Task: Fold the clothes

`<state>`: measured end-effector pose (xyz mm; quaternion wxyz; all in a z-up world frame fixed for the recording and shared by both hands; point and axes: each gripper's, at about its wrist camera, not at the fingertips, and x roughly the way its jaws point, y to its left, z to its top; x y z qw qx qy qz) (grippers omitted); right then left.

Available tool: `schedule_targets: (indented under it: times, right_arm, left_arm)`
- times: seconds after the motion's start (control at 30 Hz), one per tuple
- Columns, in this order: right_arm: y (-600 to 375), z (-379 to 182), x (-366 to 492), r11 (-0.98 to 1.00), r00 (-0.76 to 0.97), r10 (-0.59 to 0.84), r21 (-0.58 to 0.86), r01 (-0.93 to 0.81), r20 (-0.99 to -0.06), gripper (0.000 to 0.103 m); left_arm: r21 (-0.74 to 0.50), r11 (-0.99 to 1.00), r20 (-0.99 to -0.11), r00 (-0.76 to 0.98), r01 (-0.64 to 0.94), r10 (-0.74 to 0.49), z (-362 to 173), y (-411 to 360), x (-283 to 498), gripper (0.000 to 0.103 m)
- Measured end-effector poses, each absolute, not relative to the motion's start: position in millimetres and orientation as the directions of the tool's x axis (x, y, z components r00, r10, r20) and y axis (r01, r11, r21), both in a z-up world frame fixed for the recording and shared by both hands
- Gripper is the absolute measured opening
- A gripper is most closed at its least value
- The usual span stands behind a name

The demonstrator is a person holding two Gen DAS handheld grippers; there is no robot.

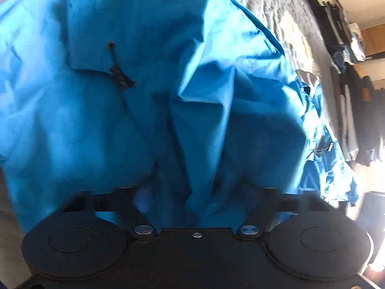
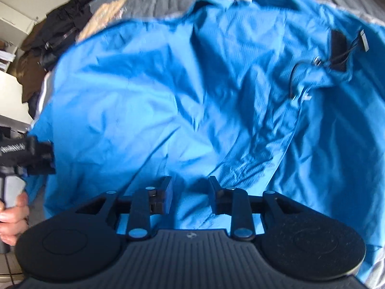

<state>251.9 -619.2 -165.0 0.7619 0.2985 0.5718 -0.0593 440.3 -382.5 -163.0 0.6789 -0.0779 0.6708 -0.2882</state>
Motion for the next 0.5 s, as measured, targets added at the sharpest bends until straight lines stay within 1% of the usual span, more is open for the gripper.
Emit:
schedule_targets:
  times: [0.03,0.07,0.1,0.17,0.23,0.27,0.37,0.4,0.5]
  right_arm:
    - [-616,-173,256,0.819,0.32,0.245,0.372,0.438,-0.915,0.029]
    - [-615,-180,256,0.822,0.307,0.231,0.354,0.446,-0.923,0.026]
    - [-615,-183,255,0.824,0.306,0.22,0.345,0.45,-0.926,0.022]
    - [-613,-186,254,0.844,0.295,0.182,0.303,0.442,-0.938,0.001]
    - [-613,-184,249,0.872,0.285,0.147,0.26,0.415,-0.947,0.0]
    - [-614,-183,246,0.874,0.286,0.149,0.261,0.41,-0.947,0.0]
    - [-617,-183,243,0.869,0.29,0.16,0.274,0.413,-0.943,0.0]
    - [-617,-183,244,0.87,0.289,0.163,0.276,0.409,-0.943,0.0]
    - [-618,-184,246,0.872,0.287,0.174,0.282,0.399,-0.942,0.0]
  left_arm:
    - [-0.491,0.824,-0.867,-0.066,0.282,-0.494,-165,-382,441,0.023]
    - [-0.483,0.823,-0.871,-0.061,0.299,-0.488,-163,-382,440,0.015]
    - [-0.468,0.819,-0.876,-0.053,0.333,-0.479,-157,-382,439,0.01]
    - [-0.423,0.802,-0.887,-0.013,0.421,-0.461,-138,-379,435,0.003]
    - [-0.361,0.797,-0.899,0.047,0.484,-0.436,-117,-370,431,0.003]
    - [-0.328,0.793,-0.902,0.078,0.514,-0.424,-107,-365,429,0.003]
    - [-0.159,0.734,-0.929,0.153,0.661,-0.338,-96,-362,413,0.003]
    - [-0.124,0.713,-0.934,0.161,0.69,-0.319,-96,-362,409,0.003]
    - [-0.114,0.704,-0.957,0.112,0.701,-0.266,-107,-368,413,0.004]
